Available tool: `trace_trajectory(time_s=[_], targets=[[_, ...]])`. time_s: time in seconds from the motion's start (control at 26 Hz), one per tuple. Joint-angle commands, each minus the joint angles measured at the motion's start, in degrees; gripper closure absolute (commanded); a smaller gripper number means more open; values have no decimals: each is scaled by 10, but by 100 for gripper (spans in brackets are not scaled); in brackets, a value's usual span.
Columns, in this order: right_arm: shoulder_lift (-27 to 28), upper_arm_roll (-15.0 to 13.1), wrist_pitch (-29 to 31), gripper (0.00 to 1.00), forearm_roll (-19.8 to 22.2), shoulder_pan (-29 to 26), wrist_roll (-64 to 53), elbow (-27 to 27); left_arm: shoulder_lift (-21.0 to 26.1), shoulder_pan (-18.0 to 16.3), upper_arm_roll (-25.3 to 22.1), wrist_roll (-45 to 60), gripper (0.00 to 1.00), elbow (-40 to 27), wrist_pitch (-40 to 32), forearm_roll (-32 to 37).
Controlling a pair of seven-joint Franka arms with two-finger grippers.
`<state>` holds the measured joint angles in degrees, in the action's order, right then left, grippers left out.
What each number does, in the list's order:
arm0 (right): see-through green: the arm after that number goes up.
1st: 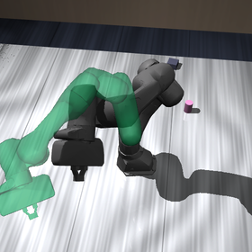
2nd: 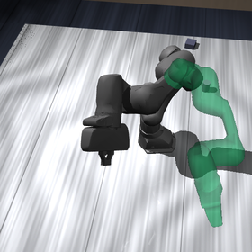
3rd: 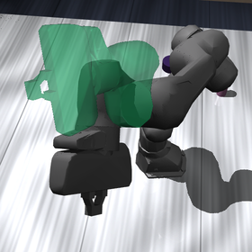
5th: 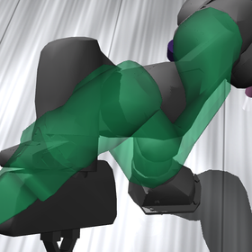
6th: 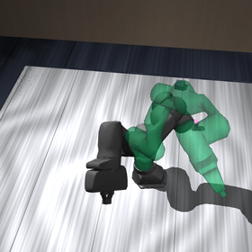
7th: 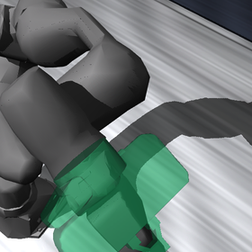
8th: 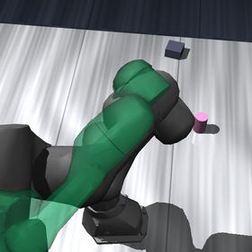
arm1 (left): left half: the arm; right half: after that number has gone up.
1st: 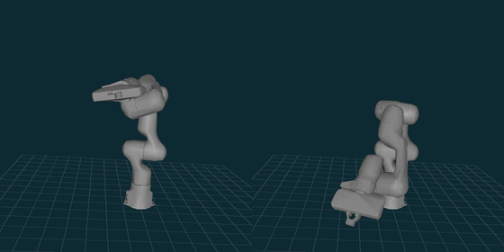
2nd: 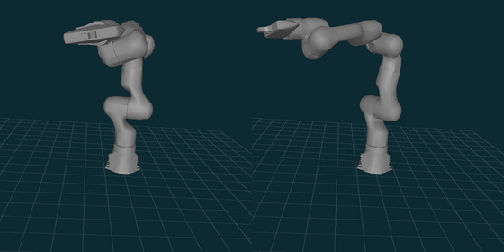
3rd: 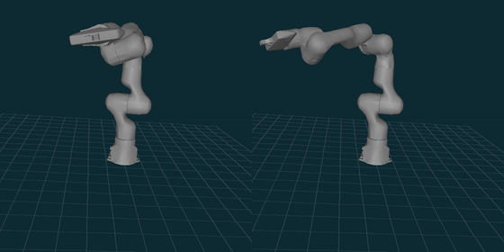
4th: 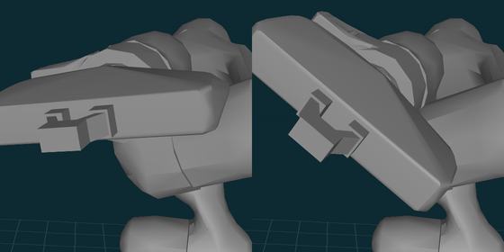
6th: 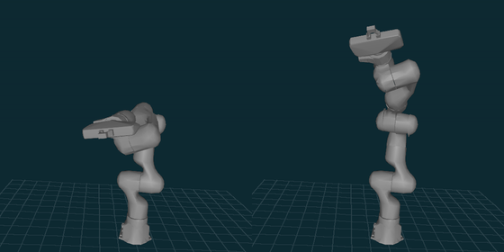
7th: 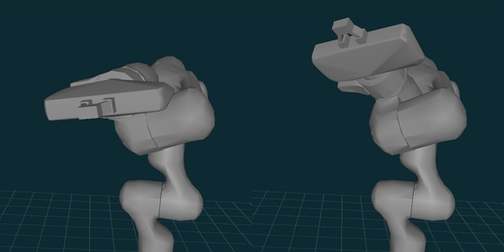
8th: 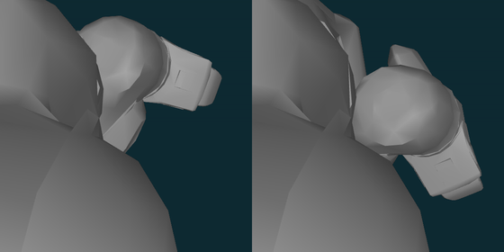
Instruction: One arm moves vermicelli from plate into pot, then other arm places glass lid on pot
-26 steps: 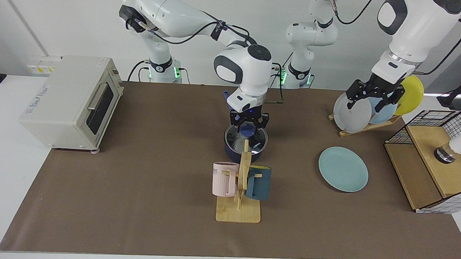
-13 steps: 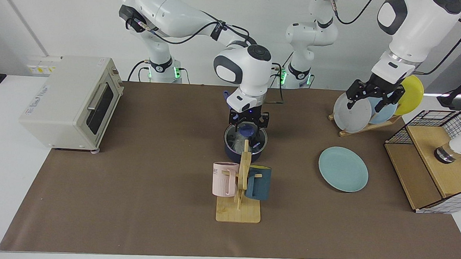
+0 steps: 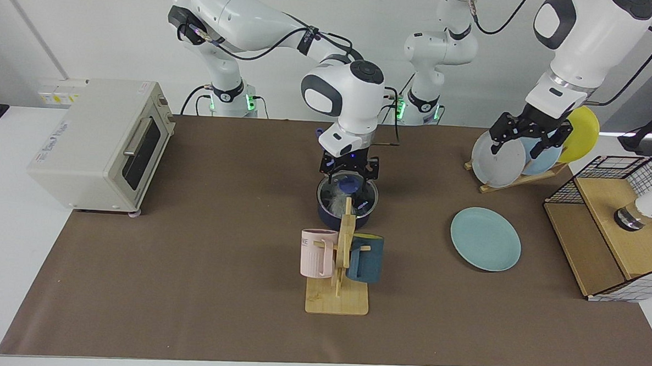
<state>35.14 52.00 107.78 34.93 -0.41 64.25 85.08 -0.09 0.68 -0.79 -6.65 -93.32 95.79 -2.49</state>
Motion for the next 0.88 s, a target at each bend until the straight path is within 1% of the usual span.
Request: trace_trajectory(time_s=[0.0, 0.08, 0.15, 0.23, 0.27, 0.31, 0.35, 0.42, 0.5, 0.54, 0.62, 0.69, 0.77, 0.85], targets=[[-6, 14, -60, 2, 7, -10, -4, -40, -11, 4, -1, 2, 0, -8, 4, 6], [-12, 18, -86, 2, 6, -13, -18, -50, -11, 4, -1, 2, 0, -9, 4, 6], [-30, 14, -104, 2, 1, -15, -25, -61, -11, 4, -1, 2, 0, -10, 2, 6], [-54, 5, -117, 2, -15, -18, -55, -74, -12, 4, -1, 2, 0, -11, 0, 6], [-68, -8, -128, 2, -28, -19, -80, -76, -13, 4, -1, 2, 0, -11, -1, 6], [-82, -27, -136, 2, -44, -17, -98, -76, -13, 4, -1, 2, 0, -12, -3, 6], [-103, -55, -137, 2, -63, -11, -114, -76, -14, 4, -1, 3, 0, -13, -5, 6], [-147, -122, -137, 2, -113, 3, -154, -70, -14, 4, -1, 2, 0, -13, -7, 6], [-189, -192, -138, 2, -183, 19, -220, -61, -14, 4, -1, 2, 0, -13, -8, 6], [-205, -223, -138, 2, -208, 25, -247, -52, -14, 4, -2, 2, 0, -13, -8, 6], [-238, -272, -138, 2, -245, 37, -289, -33, -14, 4, -2, 2, 0, -13, -8, 6], [-264, -306, -138, 2, -257, 38, -319, -12, -14, 4, -2, 2, 0, -13, -8, 6], [-284, -334, -138, 2, -260, 34, -344, 1, -14, 4, -2, 2, 0, -13, -8, 6], [-297, -362, -139, 2, -274, 29, -371, 9, -14, 4, -2, 2, 0, -13, -7, 6]])
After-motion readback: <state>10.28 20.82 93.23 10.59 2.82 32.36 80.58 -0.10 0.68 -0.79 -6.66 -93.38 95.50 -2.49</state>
